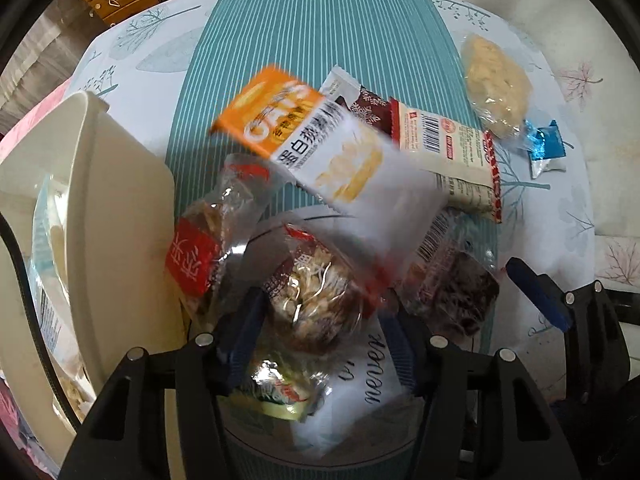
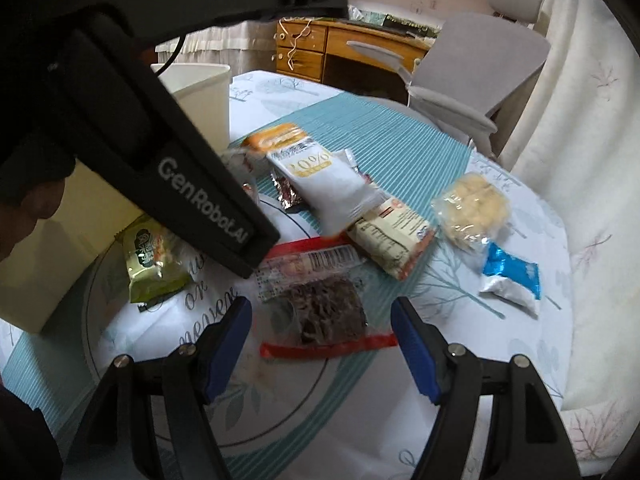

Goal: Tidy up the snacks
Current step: 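Grasp clear nut bag with left gripper while right gripper grasps red-labelled brownie pack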

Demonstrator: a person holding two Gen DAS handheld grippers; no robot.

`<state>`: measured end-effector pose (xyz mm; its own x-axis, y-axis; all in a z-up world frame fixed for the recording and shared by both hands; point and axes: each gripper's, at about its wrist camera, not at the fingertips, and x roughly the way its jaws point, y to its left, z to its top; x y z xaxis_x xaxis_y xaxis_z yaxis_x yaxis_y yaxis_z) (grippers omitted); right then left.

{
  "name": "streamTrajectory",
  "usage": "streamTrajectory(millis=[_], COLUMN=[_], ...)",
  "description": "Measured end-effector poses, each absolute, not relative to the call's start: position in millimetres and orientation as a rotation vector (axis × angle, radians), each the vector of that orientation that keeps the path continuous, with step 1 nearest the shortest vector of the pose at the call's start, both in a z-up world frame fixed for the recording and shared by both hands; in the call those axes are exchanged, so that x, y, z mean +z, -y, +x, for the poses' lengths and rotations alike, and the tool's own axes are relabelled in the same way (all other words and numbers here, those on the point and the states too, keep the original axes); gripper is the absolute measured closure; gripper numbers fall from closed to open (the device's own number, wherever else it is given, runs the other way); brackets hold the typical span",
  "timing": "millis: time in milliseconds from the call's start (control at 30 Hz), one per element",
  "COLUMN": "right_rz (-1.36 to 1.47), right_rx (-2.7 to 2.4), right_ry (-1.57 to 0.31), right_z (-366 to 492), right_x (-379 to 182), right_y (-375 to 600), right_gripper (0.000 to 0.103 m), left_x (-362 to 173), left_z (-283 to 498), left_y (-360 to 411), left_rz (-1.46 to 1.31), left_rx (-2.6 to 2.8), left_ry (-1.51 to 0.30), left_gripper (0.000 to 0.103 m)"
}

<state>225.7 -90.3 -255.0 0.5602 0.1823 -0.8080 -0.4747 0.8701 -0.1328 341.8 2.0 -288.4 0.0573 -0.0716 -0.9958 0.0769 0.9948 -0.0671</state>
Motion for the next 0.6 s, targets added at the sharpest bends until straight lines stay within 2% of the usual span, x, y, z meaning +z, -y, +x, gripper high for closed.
streamTrajectory(millis=[433,600], right_rz=[-0.306,-0.286], right_rx=[0.379,0.376], right_ry=[-0.964,-0.996], right_z=[238.0,245.5], right_x=[-265.8,-266.2], right_y=[93.3,94.9], right_gripper=[0.033,0.036], left_x=[-296.2,-295.0], left_z=[352.2,347.5], left_y=[-7.2,-11.2], left_rz=[0.011,-0.005], left_rx=[-0.100,-0.097], left_ry=[-1.504,-1.509], left_gripper=[0.059,0.061])
